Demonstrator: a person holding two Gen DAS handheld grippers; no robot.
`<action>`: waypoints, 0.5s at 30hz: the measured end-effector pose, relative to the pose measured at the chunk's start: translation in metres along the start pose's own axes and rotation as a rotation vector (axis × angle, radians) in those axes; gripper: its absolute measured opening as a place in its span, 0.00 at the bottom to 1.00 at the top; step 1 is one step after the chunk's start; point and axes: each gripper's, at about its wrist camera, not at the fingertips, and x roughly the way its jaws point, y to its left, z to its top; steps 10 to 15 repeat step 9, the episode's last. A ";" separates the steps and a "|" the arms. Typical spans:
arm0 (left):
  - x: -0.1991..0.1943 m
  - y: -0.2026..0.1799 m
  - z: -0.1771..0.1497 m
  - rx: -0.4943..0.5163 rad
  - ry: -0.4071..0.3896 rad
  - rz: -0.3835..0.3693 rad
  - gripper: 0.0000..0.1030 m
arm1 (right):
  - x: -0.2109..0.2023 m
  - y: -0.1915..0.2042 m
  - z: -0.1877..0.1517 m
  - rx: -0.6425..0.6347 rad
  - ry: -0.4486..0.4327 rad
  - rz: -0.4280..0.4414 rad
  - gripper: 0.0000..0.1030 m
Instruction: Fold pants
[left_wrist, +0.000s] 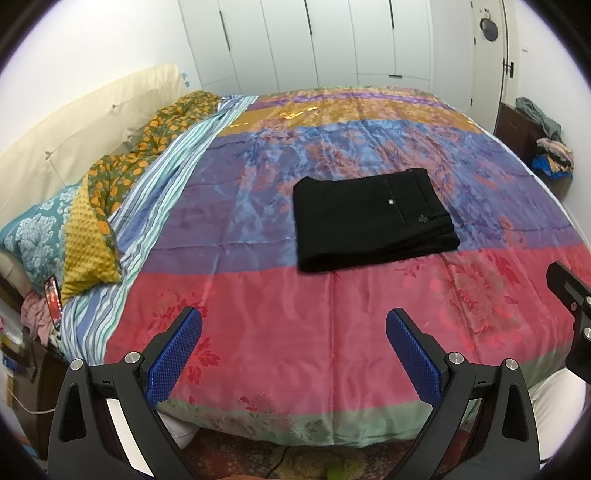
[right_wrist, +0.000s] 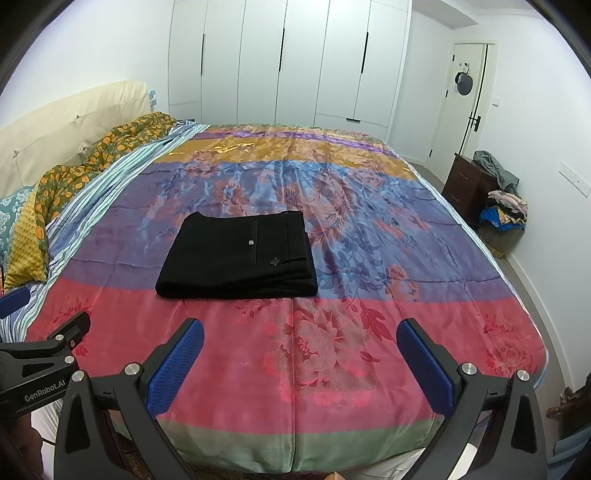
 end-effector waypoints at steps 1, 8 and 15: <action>0.000 0.000 0.000 0.001 0.002 -0.001 0.97 | 0.000 0.000 0.000 0.000 0.002 0.001 1.00; 0.001 -0.001 -0.002 0.003 -0.006 -0.012 0.97 | 0.004 -0.001 -0.002 -0.001 0.007 0.002 1.00; 0.000 -0.002 -0.002 0.006 -0.011 -0.011 0.97 | 0.004 -0.001 -0.002 0.001 0.007 0.003 1.00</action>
